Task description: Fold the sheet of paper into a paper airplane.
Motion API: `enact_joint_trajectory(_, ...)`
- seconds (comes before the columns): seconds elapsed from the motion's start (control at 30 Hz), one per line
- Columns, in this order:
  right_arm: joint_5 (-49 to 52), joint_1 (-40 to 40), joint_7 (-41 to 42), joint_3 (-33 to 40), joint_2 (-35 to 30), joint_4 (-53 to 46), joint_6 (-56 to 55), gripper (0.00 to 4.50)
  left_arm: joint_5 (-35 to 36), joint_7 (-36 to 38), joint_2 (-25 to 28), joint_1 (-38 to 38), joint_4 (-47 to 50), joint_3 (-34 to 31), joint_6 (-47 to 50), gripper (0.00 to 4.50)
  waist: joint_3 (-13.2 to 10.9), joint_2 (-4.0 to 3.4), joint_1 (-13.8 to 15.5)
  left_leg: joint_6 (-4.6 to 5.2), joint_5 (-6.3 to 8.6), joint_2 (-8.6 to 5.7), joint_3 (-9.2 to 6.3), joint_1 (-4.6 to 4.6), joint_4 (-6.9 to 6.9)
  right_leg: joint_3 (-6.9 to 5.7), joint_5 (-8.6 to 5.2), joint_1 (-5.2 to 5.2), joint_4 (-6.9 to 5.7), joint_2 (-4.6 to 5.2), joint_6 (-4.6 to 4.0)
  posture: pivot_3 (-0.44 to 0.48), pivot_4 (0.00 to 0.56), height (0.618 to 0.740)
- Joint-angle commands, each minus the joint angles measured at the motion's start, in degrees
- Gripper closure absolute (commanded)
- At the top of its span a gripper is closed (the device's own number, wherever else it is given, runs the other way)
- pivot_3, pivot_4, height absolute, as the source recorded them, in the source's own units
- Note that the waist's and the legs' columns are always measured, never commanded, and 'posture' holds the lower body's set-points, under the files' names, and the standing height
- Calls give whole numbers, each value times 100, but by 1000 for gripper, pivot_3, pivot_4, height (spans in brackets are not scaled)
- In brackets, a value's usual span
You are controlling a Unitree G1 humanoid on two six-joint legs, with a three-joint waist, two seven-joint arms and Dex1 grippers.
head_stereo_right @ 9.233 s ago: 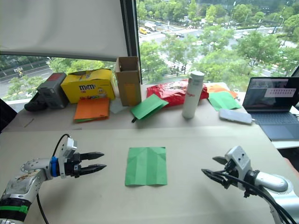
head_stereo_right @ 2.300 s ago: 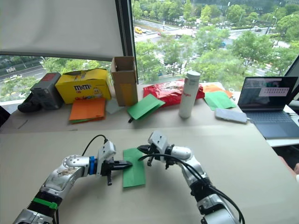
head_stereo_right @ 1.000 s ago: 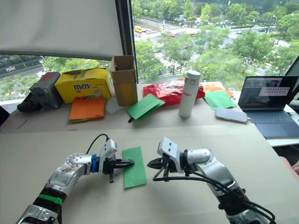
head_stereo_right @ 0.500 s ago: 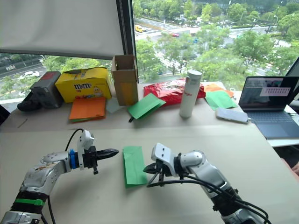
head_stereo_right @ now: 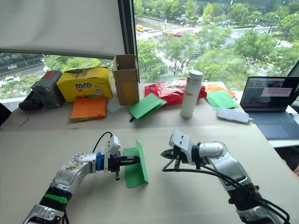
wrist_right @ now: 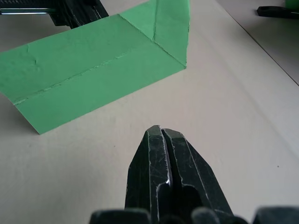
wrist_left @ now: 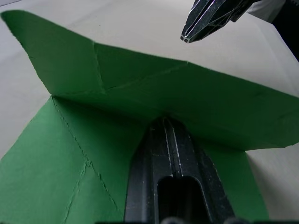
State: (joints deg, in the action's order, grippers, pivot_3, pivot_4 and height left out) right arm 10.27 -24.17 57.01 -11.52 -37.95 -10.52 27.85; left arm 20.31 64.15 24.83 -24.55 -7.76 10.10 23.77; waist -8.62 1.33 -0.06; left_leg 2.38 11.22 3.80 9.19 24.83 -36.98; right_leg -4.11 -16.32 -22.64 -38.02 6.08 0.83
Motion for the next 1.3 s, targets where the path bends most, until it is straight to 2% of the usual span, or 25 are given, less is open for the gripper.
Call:
enact_joint_trajectory(0.03, 127, 89, -115, 359, -160, -385, 94, 4457, -151, 91, -135, -180, -156, 241, -118, 4500, 0, 0, 0, 0, 0, -1, 0, 0, -1, 1, 0, 1, 0, 0, 0, 0, 150, 739)
enact_joint_trajectory(0.23, 163, 279, -386, 671, -305, -692, 379, 4457, -482, 6, -418, -383, -488, 574, -231, 4500, -1, 3, -2, 1, 0, -1, -1, 0, -1, 1, 0, 0, 0, 0, 1, 0, 150, 739)
enact_joint_trajectory(0.37, 188, 338, -736, 813, -173, -725, 670, 4457, -671, -52, -382, -372, -629, 653, -307, 4500, -1, 2, -2, 1, 0, 1, -3, -1, -1, 1, 0, 0, -1, -1, 0, 0, 150, 739)
enact_joint_trajectory(0.43, 365, 266, -1044, 959, 119, -625, 961, 4457, -774, -131, -357, -322, -659, 664, -311, 4500, -1, 2, -6, 1, 0, 1, -3, -1, -1, 1, 0, 1, 0, -1, 0, 0, 150, 739)
enact_joint_trajectory(0.53, 658, 168, -1310, 1024, 527, -573, 1495, 3673, -929, -315, -331, -192, -604, 698, -217, 4500, -1, 2, -12, 0, 0, 3, -5, -5, -1, 1, 0, 5, -1, -2, 0, 0, 150, 739)
enact_joint_trajectory(0.77, 218, -311, -1855, 453, 997, 194, 1665, 1276, -1228, -1109, -458, 122, -312, 918, 501, 4500, 3, -1, -37, 36, 22, 3, -7, -33, 0, 1, 0, 33, 0, -1, 0, 0, 150, 739)
enact_joint_trajectory(0.97, 176, -708, -1905, 93, 1362, 888, 1812, 1276, -1185, -1446, -466, 299, 76, 1012, 1026, 4500, 14, -4, -9, 35, 21, 2, -7, -44, 1, 1, 0, 46, 0, 2, 0, 0, 150, 739)
enact_joint_trajectory(1.3, -145, -1319, -1793, -89, 1725, 2229, 884, 1276, -1088, -1543, -395, 432, 310, 1013, 1177, 4500, 19, -7, -41, 28, 17, 2, -4, -46, 3, 2, 0, 45, -1, 2, 0, 0, 150, 739)
